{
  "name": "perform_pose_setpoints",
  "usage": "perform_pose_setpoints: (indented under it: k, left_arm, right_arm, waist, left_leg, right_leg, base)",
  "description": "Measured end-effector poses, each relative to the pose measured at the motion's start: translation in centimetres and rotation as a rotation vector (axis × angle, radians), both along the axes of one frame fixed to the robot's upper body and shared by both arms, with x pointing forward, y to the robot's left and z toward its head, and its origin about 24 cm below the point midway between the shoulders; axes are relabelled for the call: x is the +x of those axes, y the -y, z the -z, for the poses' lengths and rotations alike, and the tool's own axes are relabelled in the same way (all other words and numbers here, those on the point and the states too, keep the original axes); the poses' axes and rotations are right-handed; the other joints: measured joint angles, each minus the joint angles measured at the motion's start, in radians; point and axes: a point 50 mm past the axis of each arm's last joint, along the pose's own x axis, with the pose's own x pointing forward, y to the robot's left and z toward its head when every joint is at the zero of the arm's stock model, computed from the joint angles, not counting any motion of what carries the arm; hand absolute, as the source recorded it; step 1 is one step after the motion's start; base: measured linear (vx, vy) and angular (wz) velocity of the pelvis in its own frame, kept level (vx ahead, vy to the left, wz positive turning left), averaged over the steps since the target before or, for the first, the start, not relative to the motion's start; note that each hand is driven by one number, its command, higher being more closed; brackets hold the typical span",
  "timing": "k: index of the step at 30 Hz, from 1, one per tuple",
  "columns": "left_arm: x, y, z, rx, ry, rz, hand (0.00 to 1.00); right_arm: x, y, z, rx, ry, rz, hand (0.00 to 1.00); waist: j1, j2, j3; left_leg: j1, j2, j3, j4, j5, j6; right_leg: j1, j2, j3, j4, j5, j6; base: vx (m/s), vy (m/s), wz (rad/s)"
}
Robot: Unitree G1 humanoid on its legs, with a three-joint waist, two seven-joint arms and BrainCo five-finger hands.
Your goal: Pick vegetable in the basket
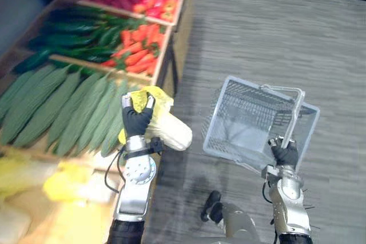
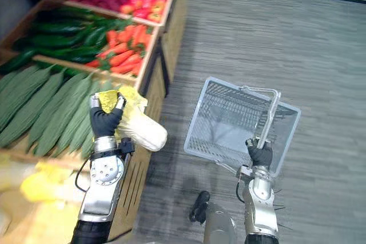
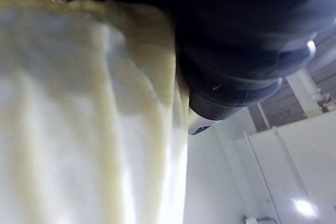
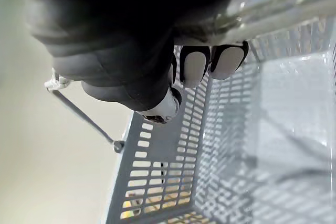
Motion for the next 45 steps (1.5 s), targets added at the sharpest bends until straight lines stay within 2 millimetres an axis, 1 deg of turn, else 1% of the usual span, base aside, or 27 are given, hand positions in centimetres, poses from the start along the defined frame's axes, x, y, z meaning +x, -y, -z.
perform_pose_setpoints:
  k: [1, 2, 3, 4, 5, 6, 7, 8, 9, 10, 11, 12, 14, 16, 19, 20, 21, 24, 28, 29, 32, 33, 36, 39, 42, 43, 45]
  left_arm:
    - [0.1, 0.1, 0.3, -0.012, -0.017, 0.009, 1.0]
    - [0.0, 0.1, 0.7, -0.013, -0.035, 0.012, 1.0]
    - [-0.3, 0.0, 1.2, -0.013, -0.054, 0.011, 1.0]
    - [-0.4, 0.0, 1.5, -0.01, -0.064, 0.012, 1.0]
    - [-0.5, 0.1, 1.6, -0.013, -0.069, 0.016, 1.0]
    - [-0.5, 0.2, 1.5, -0.018, -0.068, 0.015, 1.0]
    - [-0.4, 0.3, 1.6, -0.021, -0.07, 0.018, 1.0]
    - [-0.4, 0.3, 1.9, -0.007, -0.086, 0.031, 1.0]
    - [-0.3, 0.3, 2.0, 0.001, -0.089, 0.04, 1.0]
    - [-0.3, 0.3, 2.0, 0.003, -0.092, 0.041, 1.0]
    - [-0.2, 0.4, 2.4, 0.008, -0.109, 0.052, 1.0]
    - [-0.2, 0.5, 2.6, 0.012, -0.122, 0.065, 1.0]
    - [-0.2, 0.7, 3.6, 0.024, -0.172, 0.09, 1.0]
    - [-0.2, 1.0, 4.0, 0.039, -0.192, 0.119, 1.0]
    - [-0.2, 1.8, 4.8, 0.063, -0.235, 0.171, 1.0]
    - [-0.1, 2.2, 5.4, 0.084, -0.263, 0.195, 1.0]
    - [-0.1, 2.5, 5.6, 0.102, -0.274, 0.208, 1.0]
    - [0.0, 4.3, 6.5, 0.206, -0.31, 0.287, 1.0]
    - [-0.4, 5.5, 7.5, 0.327, -0.337, 0.349, 1.0]
    - [-0.4, 5.7, 7.8, 0.363, -0.343, 0.359, 0.0]
    - [-0.3, 6.1, 8.6, 0.457, -0.363, 0.378, 0.0]
    - [-0.1, 6.2, 8.7, 0.51, -0.362, 0.384, 0.0]
    - [0.4, 6.3, 8.8, 0.591, -0.357, 0.388, 0.0]
    - [0.3, 6.0, 9.0, 0.625, -0.364, 0.385, 0.0]
    - [0.3, 5.8, 9.1, 0.65, -0.362, 0.38, 0.0]
    - [0.3, 5.7, 9.1, 0.653, -0.364, 0.379, 0.0]
    - [0.3, 5.7, 9.3, 0.655, -0.374, 0.38, 0.0]
  right_arm:
    - [0.1, -0.1, 0.0, -0.002, 0.0, -0.004, 1.0]
    - [0.1, -0.1, -0.1, -0.003, 0.002, -0.002, 1.0]
    - [0.2, -0.2, 0.0, -0.005, -0.004, -0.004, 1.0]
    - [0.2, -0.2, 0.3, -0.006, -0.014, -0.008, 1.0]
    - [0.1, 0.0, 0.6, -0.017, -0.033, -0.013, 1.0]
    - [0.1, 0.2, 0.6, -0.029, -0.037, -0.02, 1.0]
    - [0.1, 0.4, 0.8, -0.042, -0.052, -0.028, 1.0]
    - [-0.2, 0.1, 1.2, -0.034, -0.072, -0.05, 1.0]
    - [-0.4, -0.3, 1.6, -0.009, -0.08, -0.067, 1.0]
    - [-0.5, -0.6, 1.8, 0.003, -0.084, -0.08, 1.0]
    - [-0.6, -1.2, 2.0, 0.02, -0.092, -0.103, 1.0]
    - [-0.7, -1.4, 2.1, 0.031, -0.096, -0.114, 1.0]
    - [-1.0, -2.8, 2.7, 0.07, -0.112, -0.188, 1.0]
    - [-0.8, -4.1, 2.7, 0.094, -0.107, -0.263, 1.0]
    - [-0.7, -6.0, 2.0, 0.142, -0.067, -0.372, 1.0]
    - [-0.7, -6.6, 1.7, 0.165, -0.05, -0.411, 1.0]
    - [-0.6, -6.9, 1.5, 0.18, -0.04, -0.428, 1.0]
    - [-0.7, -8.2, 1.3, 0.232, -0.023, -0.502, 1.0]
    - [-1.0, -9.5, 1.5, 0.322, -0.031, -0.55, 1.0]
    - [-1.1, -9.7, 1.6, 0.342, -0.033, -0.554, 1.0]
    - [-1.3, -10.1, 1.7, 0.406, -0.04, -0.579, 1.0]
    - [-1.6, -10.5, 1.9, 0.439, -0.054, -0.606, 1.0]
    - [-2.3, -11.0, 2.4, 0.503, -0.082, -0.643, 1.0]
    - [-2.7, -11.4, 2.7, 0.529, -0.105, -0.673, 1.0]
    - [-3.0, -11.8, 2.9, 0.557, -0.123, -0.696, 1.0]
    - [-3.1, -12.0, 3.0, 0.573, -0.13, -0.7, 1.0]
    - [-3.5, -12.1, 3.5, 0.578, -0.153, -0.701, 1.0]
  waist:
    - [0.007, -0.003, 0.002]
    - [0.025, -0.009, 0.007]
    - [0.035, -0.023, 0.017]
    - [0.041, -0.023, 0.018]
    - [0.056, -0.006, 0.019]
    - [0.057, 0.02, 0.018]
    - [0.05, 0.046, 0.02]
    - [0.041, 0.028, 0.016]
    - [0.034, 0.007, 0.014]
    - [0.028, -0.001, 0.015]
    - [0.018, -0.014, 0.016]
    - [0.019, -0.015, 0.017]
    - [0.023, -0.018, 0.016]
    - [0.022, -0.022, 0.014]
    - [0.021, -0.033, 0.01]
    - [0.021, -0.035, 0.009]
    - [0.02, -0.035, 0.009]
    - [0.021, -0.039, 0.006]
    - [0.02, -0.041, 0.005]
    - [0.019, -0.044, 0.004]
    - [0.019, -0.053, -0.002]
    - [0.018, -0.061, -0.007]
    - [0.018, -0.068, -0.011]
    - [0.018, -0.068, -0.011]
    - [0.018, -0.072, -0.013]
    - [0.017, -0.073, -0.013]
    - [0.014, -0.079, -0.016]
  left_leg:
    - [-0.074, -0.058, -0.125, 0.021, -0.047, -0.019]
    - [-0.147, -0.133, -0.244, 0.001, -0.095, -0.033]
    - [-0.208, -0.187, -0.338, -0.058, -0.126, -0.056]
    - [-0.233, -0.207, -0.382, -0.103, -0.132, -0.071]
    - [-0.265, -0.218, -0.439, -0.292, -0.09, -0.133]
    - [-0.267, -0.2, -0.445, -0.406, -0.012, -0.155]
    - [-0.272, -0.19, -0.429, -0.443, 0.043, -0.132]
    - [-0.241, -0.212, -0.413, -0.489, 0.046, -0.135]
    - [-0.21, -0.244, -0.399, -0.547, 0.055, -0.12]
    - [-0.201, -0.257, -0.394, -0.572, 0.066, -0.107]
    - [-0.182, -0.282, -0.392, -0.624, 0.087, -0.099]
    - [-0.172, -0.289, -0.391, -0.644, 0.092, -0.095]
    - [-0.121, -0.303, -0.392, -0.707, 0.102, -0.097]
    - [-0.1, -0.303, -0.397, -0.741, 0.106, -0.101]
    - [-0.089, -0.307, -0.397, -0.781, 0.114, -0.104]
    - [-0.083, -0.31, -0.397, -0.802, 0.122, -0.104]
    - [-0.081, -0.311, -0.397, -0.811, 0.127, -0.103]
    - [-0.074, -0.316, -0.395, -0.838, 0.138, -0.103]
    - [-0.073, -0.316, -0.39, -0.841, 0.142, -0.102]
    - [-0.073, -0.317, -0.39, -0.841, 0.142, -0.102]
    - [-0.073, -0.317, -0.389, -0.842, 0.144, -0.103]
    - [-0.073, -0.318, -0.39, -0.848, 0.155, -0.11]
    - [-0.071, -0.321, -0.402, -0.877, 0.176, -0.11]
    - [-0.067, -0.324, -0.405, -0.895, 0.19, -0.107]
    - [-0.045, -0.335, -0.408, -0.964, 0.225, -0.107]
    - [-0.027, -0.338, -0.408, -1.007, 0.25, -0.106]
    - [-0.024, -0.336, -0.408, -1.011, 0.254, -0.111]
  right_leg:
    - [0.023, 0.001, 0.047, -0.018, 0.0, 0.0]
    - [0.06, 0.0, 0.112, -0.039, 0.0, 0.0]
    - [0.099, -0.005, 0.176, -0.059, 0.0, 0.001]
    - [0.116, -0.011, 0.198, -0.067, 0.008, 0.015]
    - [0.136, -0.012, 0.25, -0.061, 0.026, 0.088]
    - [0.14, 0.001, 0.27, -0.055, 0.023, 0.1]
    - [0.152, 0.009, 0.302, -0.043, 0.013, 0.125]
    - [0.15, -0.018, 0.313, -0.048, 0.022, 0.137]
    - [0.153, -0.045, 0.315, -0.075, 0.025, 0.147]
    - [0.154, -0.055, 0.314, -0.085, 0.03, 0.153]
    - [0.158, -0.075, 0.311, -0.099, 0.032, 0.157]
    - [0.164, -0.079, 0.311, -0.106, 0.034, 0.159]
    - [0.19, -0.088, 0.311, -0.116, 0.035, 0.159]
    - [0.197, -0.09, 0.311, -0.118, 0.036, 0.158]
    - [0.198, -0.089, 0.312, -0.139, 0.038, 0.16]
    - [0.2, -0.089, 0.312, -0.15, 0.044, 0.168]
    - [0.199, -0.089, 0.312, -0.152, 0.047, 0.168]
    - [0.206, -0.091, 0.313, -0.179, 0.062, 0.166]
    - [0.215, -0.09, 0.314, -0.204, 0.087, 0.161]
    - [0.215, -0.091, 0.314, -0.204, 0.088, 0.161]
    - [0.215, -0.091, 0.314, -0.206, 0.088, 0.161]
    - [0.215, -0.092, 0.314, -0.209, 0.089, 0.16]
    - [0.213, -0.091, 0.312, -0.218, 0.089, 0.16]
    - [0.212, -0.091, 0.312, -0.227, 0.089, 0.159]
    - [0.209, -0.094, 0.315, -0.242, 0.083, 0.161]
    - [0.208, -0.093, 0.313, -0.243, 0.078, 0.163]
    - [0.21, -0.092, 0.313, -0.241, 0.077, 0.165]
  base:
    - [0.26, 0.171, -1.37]
    - [0.31, 0.226, -1.71]
    - [0.31, 0.236, -1.59]
    - [0.24, 0.221, -1.73]
    - [0.19, 0.191, -1.35]
    - [0.24, 0.258, -1.3]
    - [0.26, 0.246, -0.71]
    - [0.31, 0.282, -0.54]
    - [0.25, 0.203, -0.25]
    - [0.22, 0.166, 0.05]
    - [0.15, 0.095, 0.17]
    - [0.17, 0.095, 0.18]
    - [0.14, 0.061, 0.1]
    - [0.11, 0.029, 0.05]
    - [0.07, -0.003, -0.01]
    - [0.07, -0.006, -0.01]
    - [0.05, 0.01, 0.02]
    - [0.03, 0.03, 0.02]
    - [0.0, 0.038, -0.02]
    - [0.0, 0.0, 0.0]
    - [-0.03, 0.003, -0.01]
    - [-0.05, -0.017, 0.01]
    - [-0.07, -0.034, 0.08]
    - [-0.1, -0.038, -0.01]
    - [-0.12, -0.04, -0.04]
    - [-0.09, -0.028, 0.03]
    - [-0.13, -0.025, -0.01]
